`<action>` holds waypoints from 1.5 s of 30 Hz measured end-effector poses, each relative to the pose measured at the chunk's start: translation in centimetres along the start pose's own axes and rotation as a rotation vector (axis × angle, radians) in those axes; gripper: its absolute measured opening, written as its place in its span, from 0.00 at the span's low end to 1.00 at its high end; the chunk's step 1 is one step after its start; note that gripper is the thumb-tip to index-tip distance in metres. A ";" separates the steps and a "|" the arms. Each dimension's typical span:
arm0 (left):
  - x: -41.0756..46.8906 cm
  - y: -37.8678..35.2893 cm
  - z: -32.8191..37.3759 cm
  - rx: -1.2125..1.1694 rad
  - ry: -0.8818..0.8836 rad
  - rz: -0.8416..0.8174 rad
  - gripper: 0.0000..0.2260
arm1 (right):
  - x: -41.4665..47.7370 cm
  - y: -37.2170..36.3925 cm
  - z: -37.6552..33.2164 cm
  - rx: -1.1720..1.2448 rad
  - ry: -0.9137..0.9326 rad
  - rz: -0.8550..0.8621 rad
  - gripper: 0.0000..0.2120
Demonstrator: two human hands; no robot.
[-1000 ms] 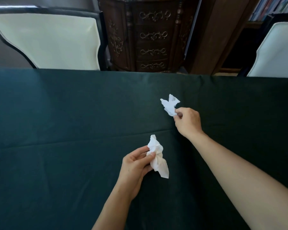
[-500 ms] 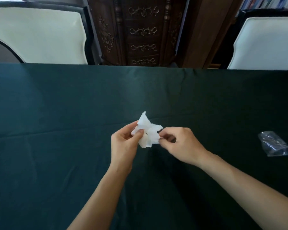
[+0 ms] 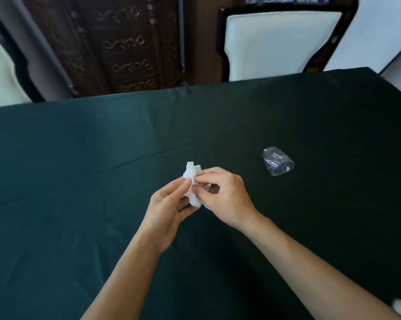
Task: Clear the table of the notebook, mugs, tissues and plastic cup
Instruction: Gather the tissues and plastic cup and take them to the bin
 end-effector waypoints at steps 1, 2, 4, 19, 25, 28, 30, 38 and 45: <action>0.5 -1.1 -0.4 0.014 0.001 -0.012 0.13 | -0.7 0.8 0.4 -0.014 0.010 0.008 0.07; 0.9 -2.2 -0.8 0.020 0.001 -0.018 0.12 | -1.4 1.5 0.8 -0.027 0.015 0.018 0.06; 1.8 -4.3 -1.7 0.014 0.003 -0.018 0.11 | -2.9 3.1 1.6 -0.020 -0.012 0.047 0.06; 0.7 -22.0 -13.1 0.143 0.303 -0.253 0.11 | -24.9 16.0 9.7 0.113 -0.443 0.497 0.07; -0.3 -25.6 -16.5 0.175 0.378 -0.300 0.11 | -27.4 21.0 11.9 0.009 -0.667 0.491 0.10; -0.6 -25.7 -17.6 0.179 0.411 -0.263 0.12 | -28.1 23.6 11.7 -0.077 -0.728 0.109 0.13; -0.8 -25.8 -17.9 0.178 0.422 -0.229 0.11 | -28.8 24.6 11.7 -0.175 -0.765 -0.177 0.19; -1.1 -25.5 -18.1 0.205 0.431 -0.174 0.11 | -28.8 23.9 13.3 -0.413 -0.658 -0.366 0.05; -0.6 -24.3 -17.1 0.204 0.413 -0.126 0.11 | -27.6 25.5 13.0 -0.081 -0.501 0.094 0.02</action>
Point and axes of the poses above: each hand's wrist, its own x-axis towards the middle knuckle, its own y-axis out of the back of the hand, z = x × y, the point moved 2 cm from there along x, towards the middle knuckle, and after that the axes turned 11 degrees about -z, right-handed, at the moved point
